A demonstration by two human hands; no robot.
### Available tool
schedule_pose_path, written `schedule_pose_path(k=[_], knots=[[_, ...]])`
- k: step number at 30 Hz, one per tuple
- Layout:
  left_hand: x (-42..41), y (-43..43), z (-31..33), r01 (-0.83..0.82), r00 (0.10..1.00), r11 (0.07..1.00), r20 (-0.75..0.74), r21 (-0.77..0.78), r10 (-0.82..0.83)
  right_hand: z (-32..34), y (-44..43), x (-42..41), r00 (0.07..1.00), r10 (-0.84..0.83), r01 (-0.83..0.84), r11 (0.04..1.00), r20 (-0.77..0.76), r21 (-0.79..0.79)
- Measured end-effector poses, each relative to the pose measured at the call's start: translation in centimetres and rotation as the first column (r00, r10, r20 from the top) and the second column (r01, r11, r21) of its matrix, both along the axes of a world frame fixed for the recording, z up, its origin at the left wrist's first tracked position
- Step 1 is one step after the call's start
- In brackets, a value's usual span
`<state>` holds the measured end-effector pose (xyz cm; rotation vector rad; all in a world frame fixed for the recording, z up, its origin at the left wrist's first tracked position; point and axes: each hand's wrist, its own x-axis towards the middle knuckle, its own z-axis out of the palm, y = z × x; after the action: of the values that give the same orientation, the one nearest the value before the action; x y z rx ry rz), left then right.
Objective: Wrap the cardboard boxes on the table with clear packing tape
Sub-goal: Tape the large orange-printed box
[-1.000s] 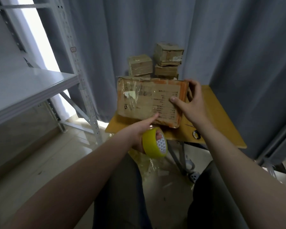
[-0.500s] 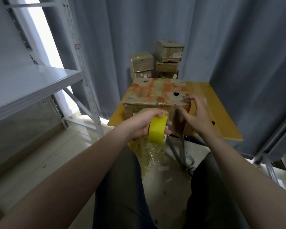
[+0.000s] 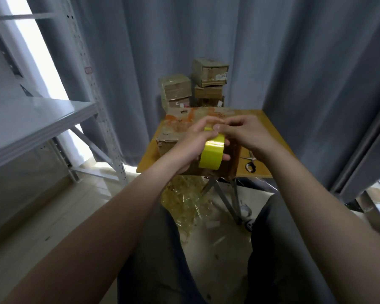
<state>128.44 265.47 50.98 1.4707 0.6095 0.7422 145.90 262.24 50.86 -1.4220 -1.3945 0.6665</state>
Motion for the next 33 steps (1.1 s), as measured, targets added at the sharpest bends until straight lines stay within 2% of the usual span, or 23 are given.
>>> schedule_pose_path(k=[2, 5, 7, 9, 12, 15, 17, 20, 22, 24, 27, 33], knots=[[0.6, 0.4, 0.1, 0.059, 0.998, 0.998, 0.002, -0.017, -0.059, 0.1, 0.2, 0.4, 0.997, -0.07, 0.069, 0.997, 0.035, 0.033], [1.6, 1.3, 0.0, 0.13, 0.991, 0.984, -0.006, -0.124, -0.132, 0.1, 0.7, 1.4, 0.981, -0.184, 0.182, 0.982, 0.053, 0.044], [2.1, 1.7, 0.4, 0.189, 0.979, 0.976, -0.061, -0.107, -0.197, 0.0, 1.2, 2.2, 0.974, -0.223, 0.22, 0.973, 0.046, 0.064], [2.8, 2.0, 1.1, 0.241, 0.963, 0.967, -0.107, -0.078, -0.249, 0.2, 2.0, 2.8, 0.969, -0.247, 0.246, 0.966, 0.006, 0.075], [3.3, 1.9, 1.2, 0.26, 0.947, 0.956, -0.159, -0.134, -0.28, 1.2, 3.1, 3.8, 0.948, -0.298, 0.308, 0.948, -0.11, 0.085], [3.3, 1.8, 0.8, 0.243, 0.935, 0.95, -0.214, -0.195, -0.283, 2.0, 4.1, 4.4, 0.957, -0.285, 0.288, 0.955, -0.059, 0.065], [2.8, 1.8, 0.6, 0.276, 0.905, 0.938, -0.273, -0.208, -0.326, 2.5, 4.9, 4.9, 0.953, -0.289, 0.293, 0.955, -0.093, 0.034], [2.0, 0.7, -0.3, 0.354, 0.841, 0.86, -0.278, -0.367, -0.465, 3.6, 6.1, 6.6, 0.921, -0.344, 0.358, 0.932, -0.181, 0.051], [1.8, 0.0, -1.4, 0.298, 0.882, 0.833, -0.198, -0.467, -0.427, 4.3, 7.0, 7.3, 0.939, -0.321, 0.328, 0.944, -0.122, 0.036], [2.2, -0.1, -2.1, 0.214, 0.918, 0.838, -0.189, -0.502, -0.348, 4.2, 8.3, 7.6, 0.959, -0.28, 0.279, 0.96, -0.055, -0.021], [3.0, 0.0, -2.4, 0.126, 0.946, 0.833, -0.188, -0.539, -0.264, 3.6, 10.4, 7.9, 0.976, -0.218, 0.215, 0.972, -0.022, -0.096], [4.8, 0.5, -1.8, 0.027, 0.979, 0.835, -0.156, -0.55, -0.134, 2.2, 14.3, 9.4, 0.98, -0.2, 0.198, 0.967, 0.005, -0.163]])
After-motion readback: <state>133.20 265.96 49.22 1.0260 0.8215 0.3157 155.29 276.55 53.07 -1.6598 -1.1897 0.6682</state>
